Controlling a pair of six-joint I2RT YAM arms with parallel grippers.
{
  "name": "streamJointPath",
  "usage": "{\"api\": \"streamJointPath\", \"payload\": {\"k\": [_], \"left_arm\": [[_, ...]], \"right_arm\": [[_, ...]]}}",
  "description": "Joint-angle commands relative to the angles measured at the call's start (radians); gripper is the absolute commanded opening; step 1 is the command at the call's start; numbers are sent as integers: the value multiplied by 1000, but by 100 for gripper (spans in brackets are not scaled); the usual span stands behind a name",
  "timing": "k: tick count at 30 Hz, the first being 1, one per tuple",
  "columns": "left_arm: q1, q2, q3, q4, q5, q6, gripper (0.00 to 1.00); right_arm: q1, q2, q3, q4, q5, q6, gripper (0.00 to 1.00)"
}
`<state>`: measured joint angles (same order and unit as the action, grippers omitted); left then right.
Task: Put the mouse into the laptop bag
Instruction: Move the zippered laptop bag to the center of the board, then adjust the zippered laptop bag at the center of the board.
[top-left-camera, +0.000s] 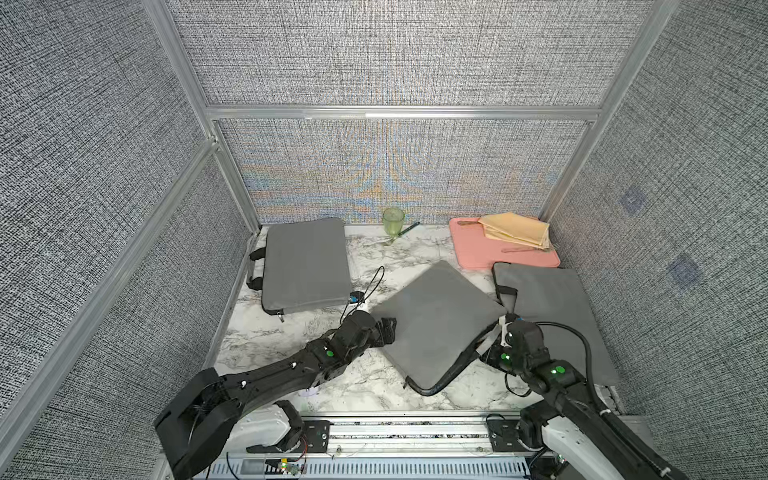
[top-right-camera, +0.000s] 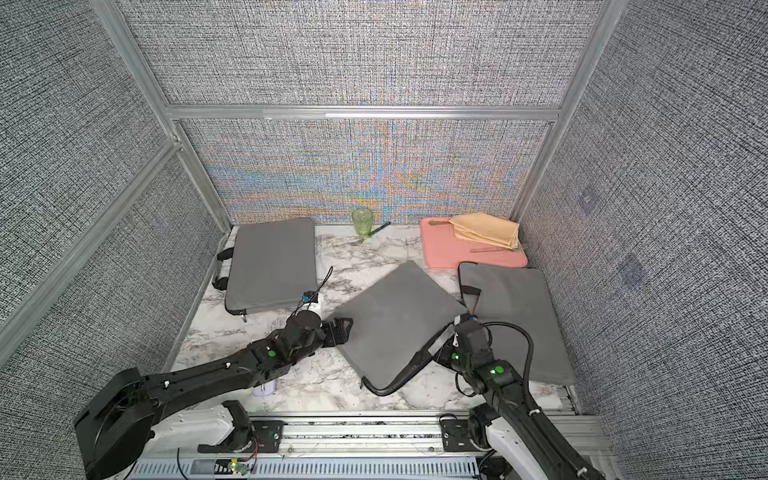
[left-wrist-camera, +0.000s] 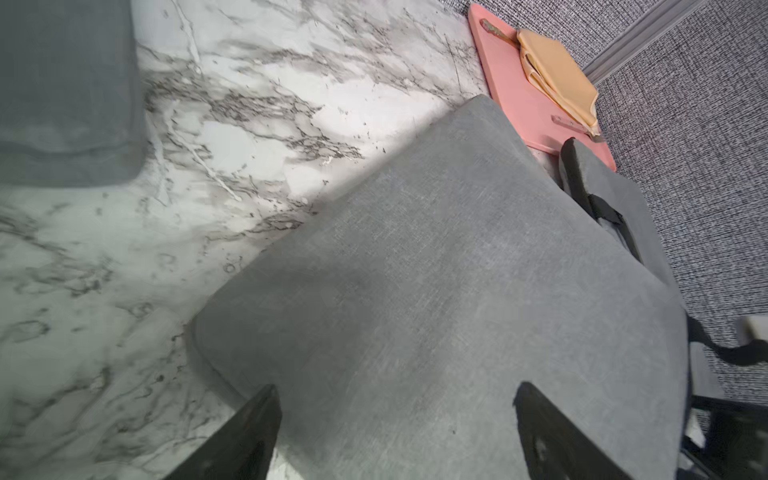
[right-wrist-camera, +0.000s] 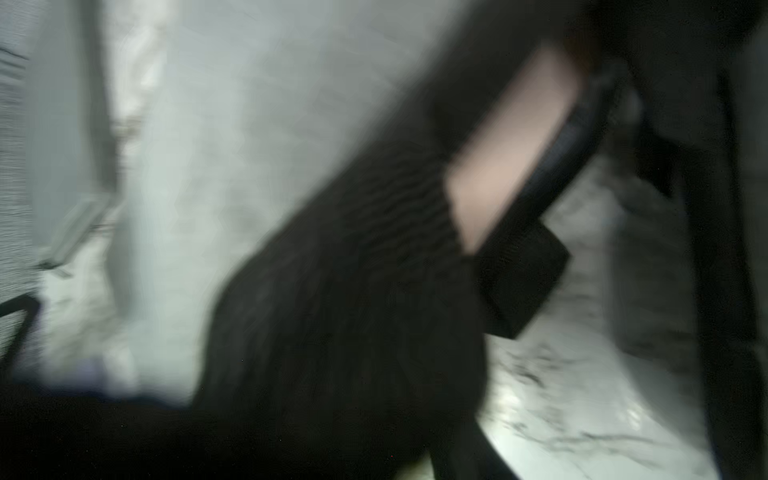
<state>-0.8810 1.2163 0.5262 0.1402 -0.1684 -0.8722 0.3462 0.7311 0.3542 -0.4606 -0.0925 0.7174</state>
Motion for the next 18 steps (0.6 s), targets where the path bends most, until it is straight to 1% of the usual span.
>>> {"api": "streamJointPath", "payload": {"k": [1, 4, 7, 10, 13, 16, 18], "left_arm": [[0, 14, 22, -87, 25, -168, 87], [-1, 12, -25, -64, 55, -259, 88], [-2, 6, -86, 2, 63, -312, 90], [-1, 32, -81, 19, 56, -309, 91], [-1, 117, -39, 32, 85, -314, 92], [-1, 232, -25, 166, 141, -326, 92], [0, 298, -11, 213, 129, -347, 91]], "right_arm": [[1, 64, 6, -40, 61, 8, 39], [1, 98, 25, -40, 69, 16, 37], [0, 108, 5, 9, 103, 40, 37], [0, 132, -18, 106, 166, 46, 37], [-11, 200, -13, 176, 168, 55, 37], [-13, 281, 15, 206, 181, 58, 37], [-13, 340, 48, 200, 185, 46, 38]]}}
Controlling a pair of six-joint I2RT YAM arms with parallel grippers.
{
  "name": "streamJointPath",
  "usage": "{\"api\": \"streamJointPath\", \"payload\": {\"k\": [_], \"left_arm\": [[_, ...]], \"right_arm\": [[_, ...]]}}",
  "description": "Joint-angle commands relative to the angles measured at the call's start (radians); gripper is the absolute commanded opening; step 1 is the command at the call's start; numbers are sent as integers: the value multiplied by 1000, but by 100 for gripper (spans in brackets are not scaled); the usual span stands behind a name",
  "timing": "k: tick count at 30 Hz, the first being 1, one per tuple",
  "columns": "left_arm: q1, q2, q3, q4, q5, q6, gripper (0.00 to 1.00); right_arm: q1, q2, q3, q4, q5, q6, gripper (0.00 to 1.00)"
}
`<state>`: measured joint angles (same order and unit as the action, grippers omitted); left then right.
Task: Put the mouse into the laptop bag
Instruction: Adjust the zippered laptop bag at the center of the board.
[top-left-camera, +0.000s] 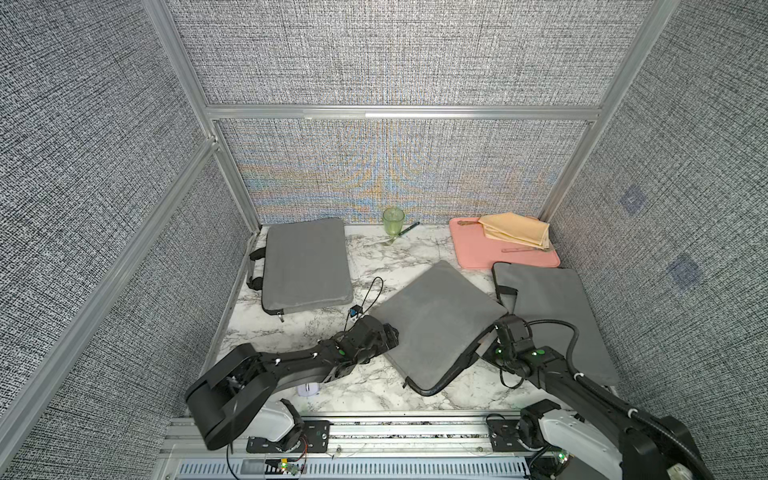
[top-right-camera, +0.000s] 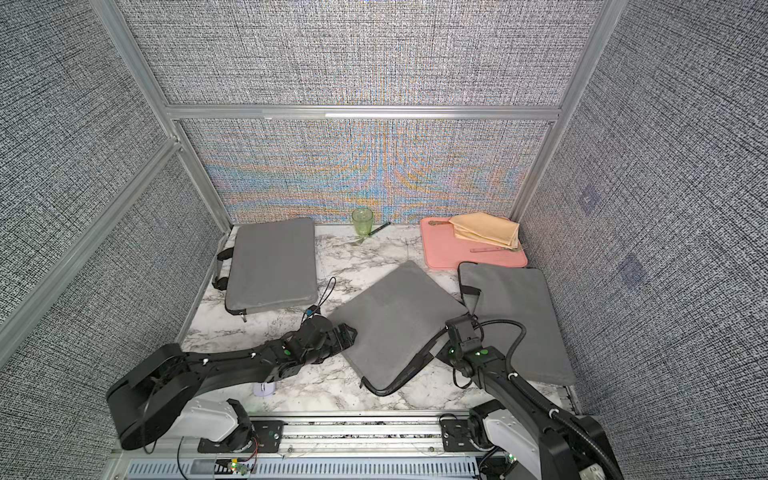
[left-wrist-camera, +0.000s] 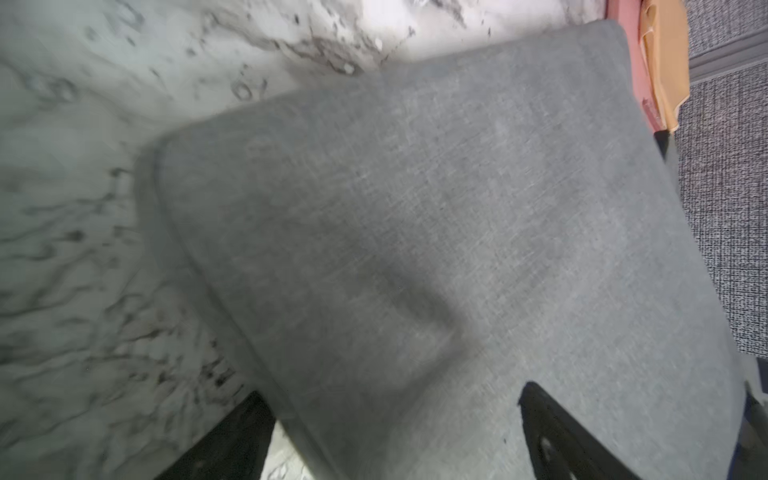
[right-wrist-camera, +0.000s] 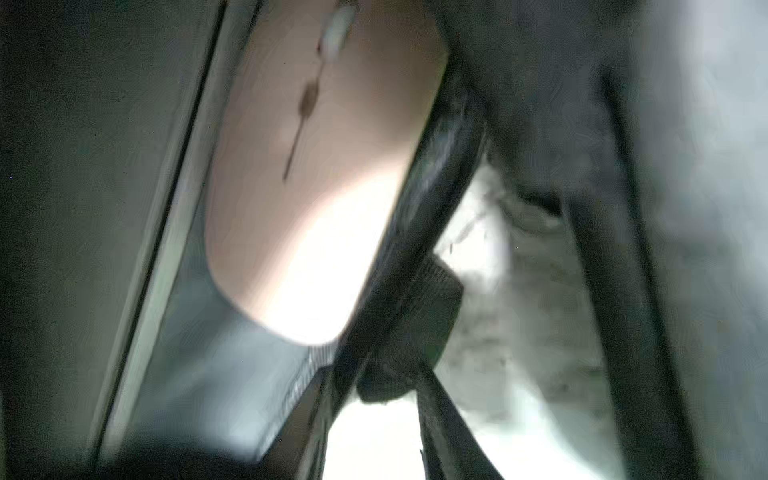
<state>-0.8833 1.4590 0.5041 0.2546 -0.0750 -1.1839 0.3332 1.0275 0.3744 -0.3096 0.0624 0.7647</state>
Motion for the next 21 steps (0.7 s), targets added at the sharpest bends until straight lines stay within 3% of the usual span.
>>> {"api": "streamJointPath", "payload": {"k": [1, 5, 6, 9, 10, 12, 16, 18, 21], "left_arm": [[1, 93, 21, 117, 27, -47, 90], [3, 193, 30, 241, 23, -75, 76], [3, 209, 29, 273, 14, -74, 67], [7, 215, 29, 307, -21, -78, 20], [7, 204, 32, 288, -42, -77, 11], [7, 166, 40, 223, -86, -76, 3], [7, 81, 51, 80, -250, -81, 0], [11, 79, 66, 43, -348, -70, 0], [41, 107, 92, 69, -350, -41, 0]], "right_arm": [[-1, 71, 42, 48, 32, -7, 37], [-1, 172, 54, 124, 16, -10, 38], [-1, 196, 60, 149, 5, -15, 38], [-1, 286, 105, 222, -33, -50, 38], [-1, 322, 134, 233, -48, -70, 38], [0, 395, 208, 232, -73, -104, 38], [10, 507, 311, 200, -109, -135, 37], [23, 491, 300, 180, -92, -120, 38], [26, 407, 252, 101, -50, -109, 40]]}}
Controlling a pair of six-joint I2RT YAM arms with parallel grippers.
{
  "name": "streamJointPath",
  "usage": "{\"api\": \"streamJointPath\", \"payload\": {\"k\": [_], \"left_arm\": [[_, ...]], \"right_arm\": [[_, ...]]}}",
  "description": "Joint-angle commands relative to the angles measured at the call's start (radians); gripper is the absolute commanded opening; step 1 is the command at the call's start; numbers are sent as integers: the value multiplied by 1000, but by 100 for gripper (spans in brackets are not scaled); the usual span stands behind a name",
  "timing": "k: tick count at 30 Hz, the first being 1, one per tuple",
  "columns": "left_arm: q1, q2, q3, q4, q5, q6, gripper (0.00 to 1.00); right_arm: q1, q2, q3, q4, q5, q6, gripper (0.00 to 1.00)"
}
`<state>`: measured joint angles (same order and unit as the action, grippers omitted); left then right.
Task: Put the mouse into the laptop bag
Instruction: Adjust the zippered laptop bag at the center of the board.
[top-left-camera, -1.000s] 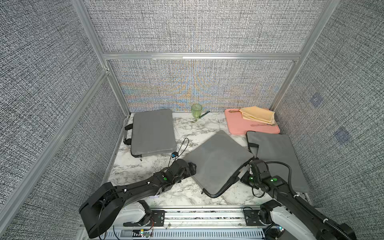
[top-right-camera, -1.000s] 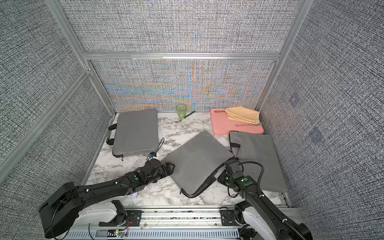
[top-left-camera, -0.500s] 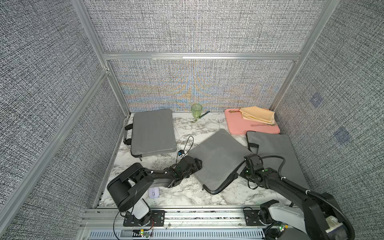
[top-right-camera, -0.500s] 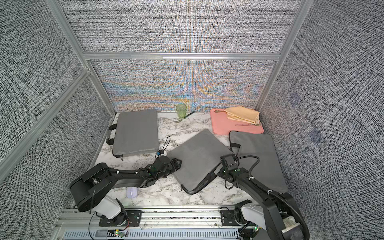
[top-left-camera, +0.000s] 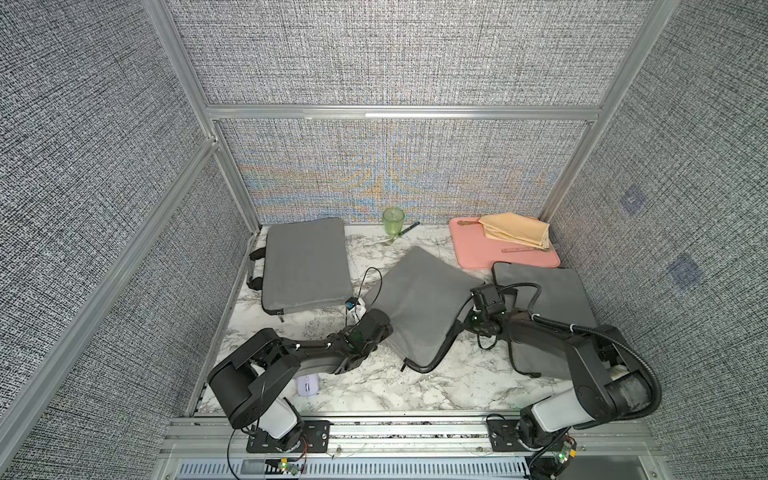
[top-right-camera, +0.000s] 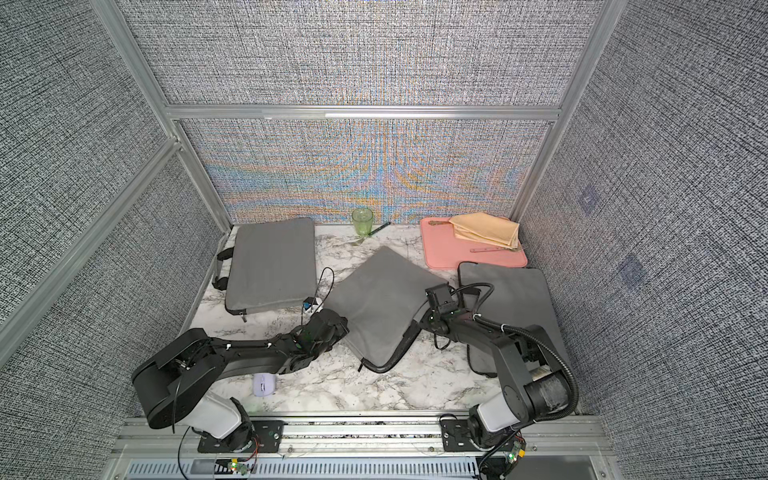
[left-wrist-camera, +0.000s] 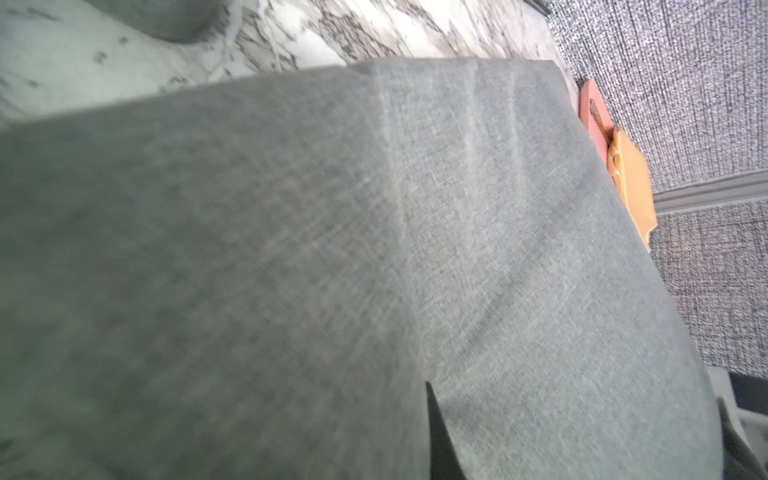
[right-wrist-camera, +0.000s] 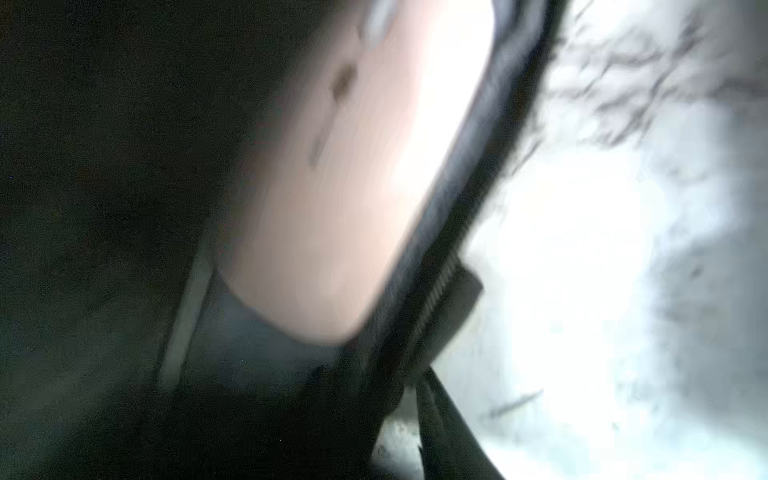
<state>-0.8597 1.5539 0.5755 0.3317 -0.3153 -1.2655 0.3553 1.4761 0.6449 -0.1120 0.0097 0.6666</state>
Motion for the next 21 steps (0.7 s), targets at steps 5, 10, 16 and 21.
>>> {"api": "streamJointPath", "payload": {"k": [5, 10, 16, 21], "left_arm": [[54, 86, 84, 16, -98, 51, 0], [97, 114, 116, 22, -89, 50, 0], [110, 100, 118, 9, -79, 52, 0], [109, 83, 95, 46, -11, 7, 0]], "right_arm": [[2, -242, -112, -245, 33, 9, 59], [3, -340, -156, -315, -3, 41, 60], [14, -468, -169, -374, -28, 42, 60], [304, -521, -90, -367, 92, 101, 63]]}}
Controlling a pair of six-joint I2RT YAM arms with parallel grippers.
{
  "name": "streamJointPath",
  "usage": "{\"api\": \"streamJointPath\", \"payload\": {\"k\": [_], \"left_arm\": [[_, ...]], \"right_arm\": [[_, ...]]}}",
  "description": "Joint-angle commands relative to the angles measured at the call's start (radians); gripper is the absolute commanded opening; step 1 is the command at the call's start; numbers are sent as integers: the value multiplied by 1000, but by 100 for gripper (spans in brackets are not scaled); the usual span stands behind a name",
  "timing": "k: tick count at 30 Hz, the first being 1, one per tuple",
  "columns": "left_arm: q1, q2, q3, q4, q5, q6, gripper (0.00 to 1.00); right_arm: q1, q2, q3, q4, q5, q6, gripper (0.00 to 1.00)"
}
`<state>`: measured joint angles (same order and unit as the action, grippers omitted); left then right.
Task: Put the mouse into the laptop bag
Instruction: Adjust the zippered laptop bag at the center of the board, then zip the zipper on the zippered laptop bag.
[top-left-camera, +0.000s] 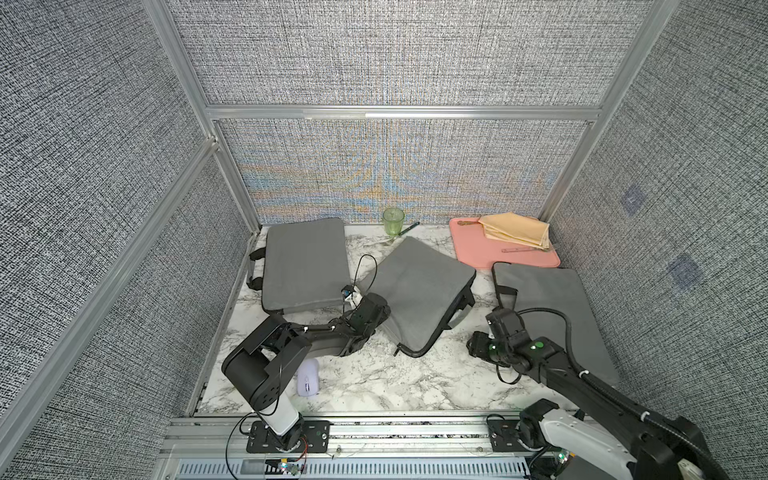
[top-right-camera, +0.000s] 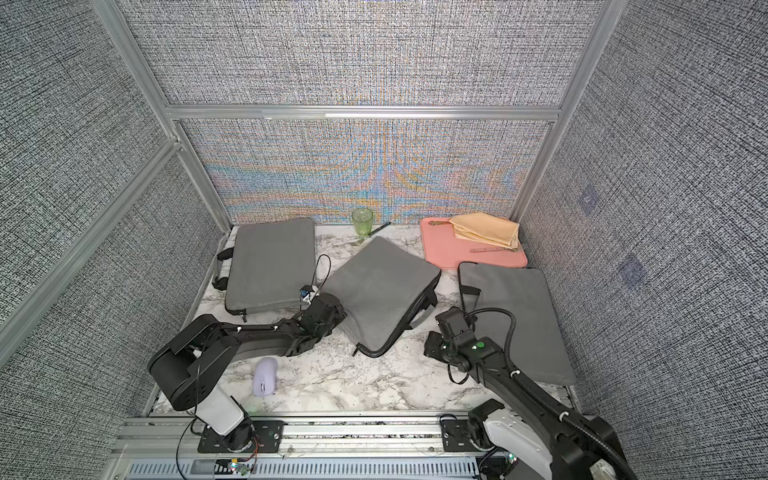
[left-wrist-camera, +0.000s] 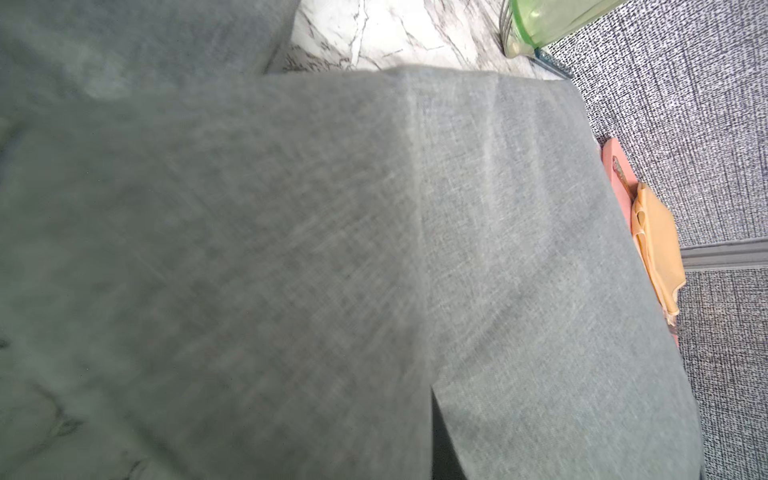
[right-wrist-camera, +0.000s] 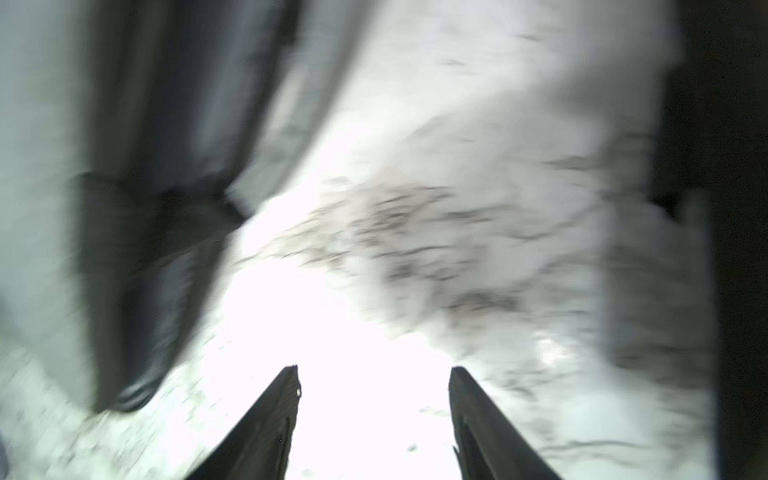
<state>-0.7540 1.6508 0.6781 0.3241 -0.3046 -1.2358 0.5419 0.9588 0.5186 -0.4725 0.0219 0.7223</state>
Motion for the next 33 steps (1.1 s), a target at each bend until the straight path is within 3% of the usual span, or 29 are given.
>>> {"api": "streamJointPath", "payload": {"k": [1, 6, 12, 20, 27, 33], "left_arm": [[4, -21, -13, 62, -8, -35, 0], [4, -60, -43, 44, 35, -96, 0], [3, -69, -110, 106, 47, -162, 0], [3, -62, -182, 263, 116, -232, 0], [2, -77, -175, 213, 128, -257, 0], [2, -87, -167, 189, 135, -271, 0]], "right_arm": [[180, 7, 51, 8, 114, 63, 63], [478, 151, 132, 114, 288, 140, 64], [631, 374, 209, 261, 314, 185, 62], [666, 576, 215, 522, 288, 137, 54], [662, 682, 255, 559, 299, 153, 50], [664, 671, 239, 539, 358, 188, 47]]}}
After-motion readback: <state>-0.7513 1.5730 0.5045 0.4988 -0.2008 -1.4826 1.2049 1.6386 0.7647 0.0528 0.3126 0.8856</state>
